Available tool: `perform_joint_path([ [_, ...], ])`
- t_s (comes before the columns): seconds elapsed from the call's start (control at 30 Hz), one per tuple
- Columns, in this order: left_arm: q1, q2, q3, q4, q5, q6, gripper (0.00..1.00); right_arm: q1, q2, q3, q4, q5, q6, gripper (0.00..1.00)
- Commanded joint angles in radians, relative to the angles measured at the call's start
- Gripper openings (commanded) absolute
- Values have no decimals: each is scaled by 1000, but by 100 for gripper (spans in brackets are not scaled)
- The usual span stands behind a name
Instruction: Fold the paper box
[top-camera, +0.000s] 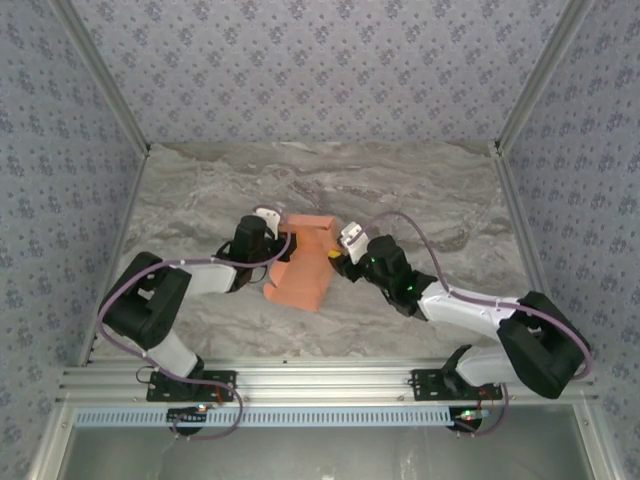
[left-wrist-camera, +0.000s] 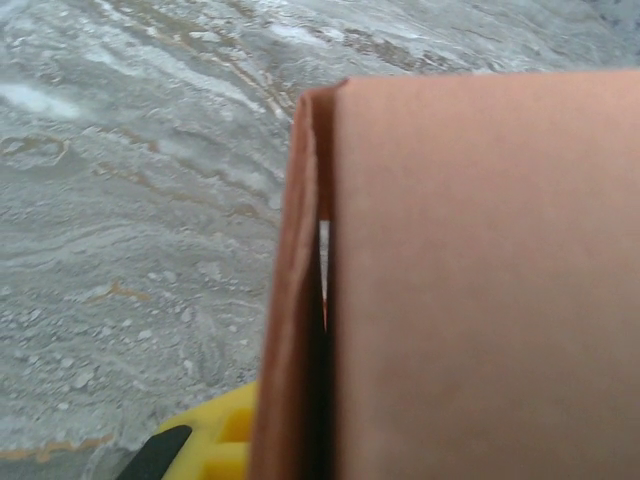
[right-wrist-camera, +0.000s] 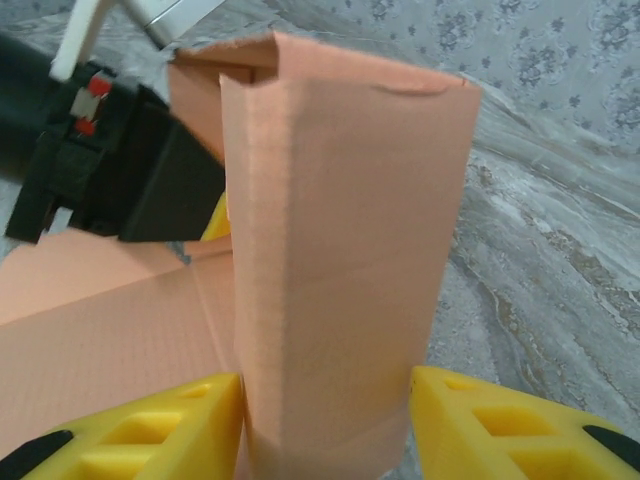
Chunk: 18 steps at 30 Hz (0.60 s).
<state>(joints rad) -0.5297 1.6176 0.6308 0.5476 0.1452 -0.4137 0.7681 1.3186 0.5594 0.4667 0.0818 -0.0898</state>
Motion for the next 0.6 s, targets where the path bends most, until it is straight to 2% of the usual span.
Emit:
perform_joint_path([
  [0.0,-24,-21,-16,10,-49,-33,0,7,30,63,44,88,62,50],
  [0.23,-59,-54,-23,-41,-165,-16,0,7,91,132,14,104,97,49],
  [0.37,-64,-63,-28,-52,-210,-65,0,10,118,156,5,115,104,45],
  [0.57,-81,-82,-32,-56,-245,-180,0,18,184,168,21,216,103,33],
])
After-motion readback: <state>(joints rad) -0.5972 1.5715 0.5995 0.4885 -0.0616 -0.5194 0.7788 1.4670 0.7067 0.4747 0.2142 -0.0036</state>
